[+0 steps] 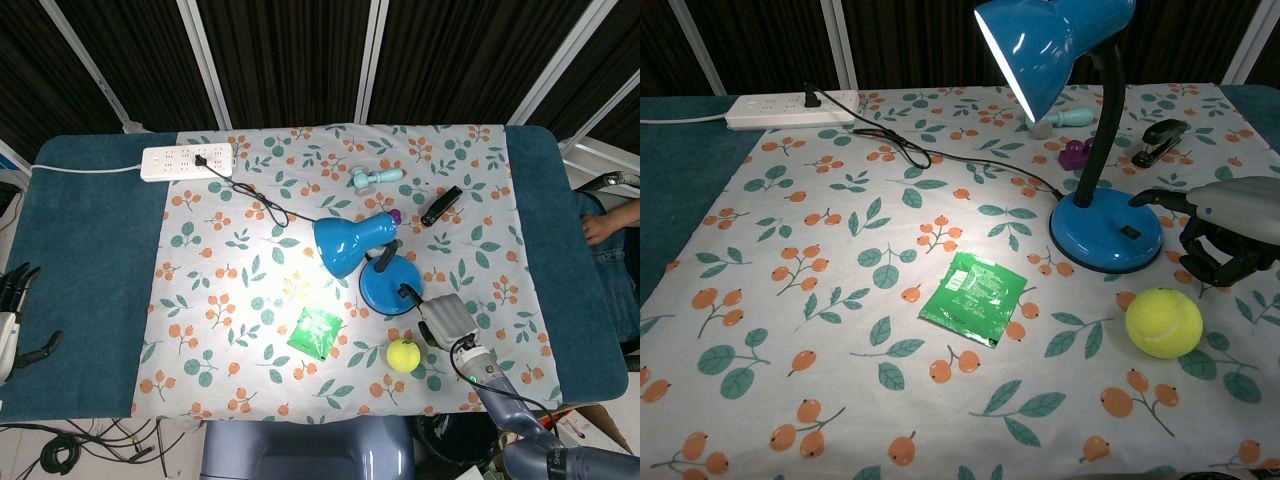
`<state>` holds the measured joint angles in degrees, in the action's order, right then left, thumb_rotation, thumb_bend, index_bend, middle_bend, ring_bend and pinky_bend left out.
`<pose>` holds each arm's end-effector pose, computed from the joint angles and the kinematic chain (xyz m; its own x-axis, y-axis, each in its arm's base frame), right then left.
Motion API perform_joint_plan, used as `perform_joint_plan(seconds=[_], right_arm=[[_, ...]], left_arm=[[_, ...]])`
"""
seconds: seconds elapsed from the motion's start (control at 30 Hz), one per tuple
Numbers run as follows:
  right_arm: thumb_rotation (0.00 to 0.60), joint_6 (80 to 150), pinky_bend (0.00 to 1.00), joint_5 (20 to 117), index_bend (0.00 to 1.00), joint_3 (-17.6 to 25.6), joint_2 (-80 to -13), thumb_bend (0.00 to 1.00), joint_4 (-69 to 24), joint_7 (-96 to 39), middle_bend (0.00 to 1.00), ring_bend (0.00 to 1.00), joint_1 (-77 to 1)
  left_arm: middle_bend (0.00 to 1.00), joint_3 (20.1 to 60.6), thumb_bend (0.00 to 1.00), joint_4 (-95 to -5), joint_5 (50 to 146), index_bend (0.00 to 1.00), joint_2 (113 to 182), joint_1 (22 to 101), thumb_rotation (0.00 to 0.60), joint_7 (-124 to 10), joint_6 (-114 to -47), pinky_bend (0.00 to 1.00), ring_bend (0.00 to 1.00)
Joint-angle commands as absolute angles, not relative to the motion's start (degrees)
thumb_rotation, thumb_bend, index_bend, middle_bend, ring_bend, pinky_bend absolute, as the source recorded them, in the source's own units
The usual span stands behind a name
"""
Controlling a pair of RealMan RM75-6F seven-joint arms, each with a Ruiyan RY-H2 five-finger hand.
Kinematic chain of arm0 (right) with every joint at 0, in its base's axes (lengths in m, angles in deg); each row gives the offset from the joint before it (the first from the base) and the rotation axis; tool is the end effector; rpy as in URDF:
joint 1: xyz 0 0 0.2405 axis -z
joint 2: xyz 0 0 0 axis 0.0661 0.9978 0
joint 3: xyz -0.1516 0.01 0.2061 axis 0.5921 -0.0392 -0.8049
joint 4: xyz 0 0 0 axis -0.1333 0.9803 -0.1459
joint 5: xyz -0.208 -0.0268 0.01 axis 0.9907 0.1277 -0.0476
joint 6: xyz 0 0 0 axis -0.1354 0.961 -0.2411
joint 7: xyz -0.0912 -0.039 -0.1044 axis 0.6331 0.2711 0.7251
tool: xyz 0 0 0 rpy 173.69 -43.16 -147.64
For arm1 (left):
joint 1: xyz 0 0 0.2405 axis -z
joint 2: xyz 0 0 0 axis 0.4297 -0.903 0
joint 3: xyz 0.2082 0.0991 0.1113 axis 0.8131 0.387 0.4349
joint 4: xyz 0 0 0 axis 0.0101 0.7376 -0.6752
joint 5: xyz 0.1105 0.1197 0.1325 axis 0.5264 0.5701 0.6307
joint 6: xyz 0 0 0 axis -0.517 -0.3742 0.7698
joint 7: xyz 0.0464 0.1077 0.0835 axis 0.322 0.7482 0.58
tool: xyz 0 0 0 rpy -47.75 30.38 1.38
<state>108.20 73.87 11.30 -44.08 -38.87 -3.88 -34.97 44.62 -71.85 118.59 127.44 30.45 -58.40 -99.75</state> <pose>-0.2257 -0.2849 0.0111 0.5565 -0.3295 0.7627 -0.8261 -0.3174 0.4657 -0.3132 0.1849 0.1644 0.3519 0.0038 0.9360 0.9345 0.0560 -0.3516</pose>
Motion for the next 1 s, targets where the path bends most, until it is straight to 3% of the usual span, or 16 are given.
perform_joint_plan(seconds=[0.03, 1.0], right_arm=[[0.600, 108.3, 0.73, 73.9, 0.01, 11.3, -44.0, 0.49, -39.0, -3.8, 0.71, 0.79, -34.9], [0.600, 108.4, 0.73, 73.2, 0.01, 11.7, -43.7, 0.49, -39.7, -2.8, 0.71, 0.80, -34.8]], left_arm=[[0.00, 44.6, 0.27, -71.9, 118.7, 0.00, 127.4, 30.4, 0.600, -58.4, -99.8, 0.01, 0.00], [0.00, 44.7, 0.27, -72.0, 118.9, 0.00, 127.4, 30.4, 0.600, -58.3, -99.9, 0.01, 0.00]])
